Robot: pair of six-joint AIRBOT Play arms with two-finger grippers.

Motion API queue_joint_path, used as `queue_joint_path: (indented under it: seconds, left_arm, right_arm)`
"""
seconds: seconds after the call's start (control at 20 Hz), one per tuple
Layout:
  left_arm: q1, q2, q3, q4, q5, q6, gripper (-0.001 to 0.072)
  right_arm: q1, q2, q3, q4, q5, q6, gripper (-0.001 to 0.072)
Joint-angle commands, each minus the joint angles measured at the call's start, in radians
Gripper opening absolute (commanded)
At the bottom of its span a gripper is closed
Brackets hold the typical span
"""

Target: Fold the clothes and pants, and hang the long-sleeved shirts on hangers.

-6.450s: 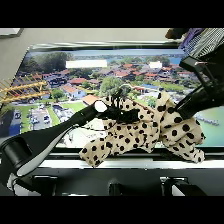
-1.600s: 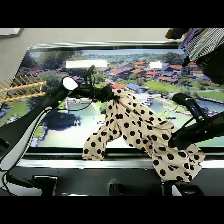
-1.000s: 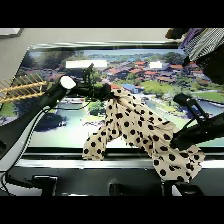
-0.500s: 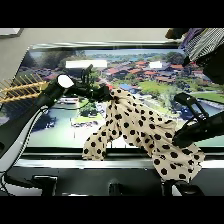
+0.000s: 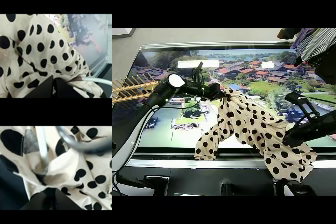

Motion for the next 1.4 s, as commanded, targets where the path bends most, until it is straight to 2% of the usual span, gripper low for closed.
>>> queue_joint_path:
  seconds: [0.0,0.7,0.9,1.05,1.35]
  left_arm:
    - [0.001,0.001,0.0,-0.005,0.023,-0.002,0.0023]
    - [0.005,0.0,0.071,-0.005,0.052,0.031,0.0023]
    - [0.006,0.001,0.105,-0.005,0.048,0.031,0.0023]
    - [0.006,0.001,0.106,-0.005,0.022,0.03,0.0023]
    - [0.006,0.038,0.106,0.007,-0.14,0.031,0.0022]
  right_arm:
    - [0.001,-0.023,-0.002,0.014,-0.035,-0.009,0.0022]
    - [0.001,-0.129,-0.002,0.057,-0.141,-0.06,0.0022]
    - [0.118,-0.13,-0.002,-0.014,-0.19,-0.058,0.0022]
    - [0.238,-0.13,-0.002,-0.105,-0.303,0.032,0.0022]
    - [0.357,-0.13,-0.002,-0.105,-0.52,0.148,0.0022]
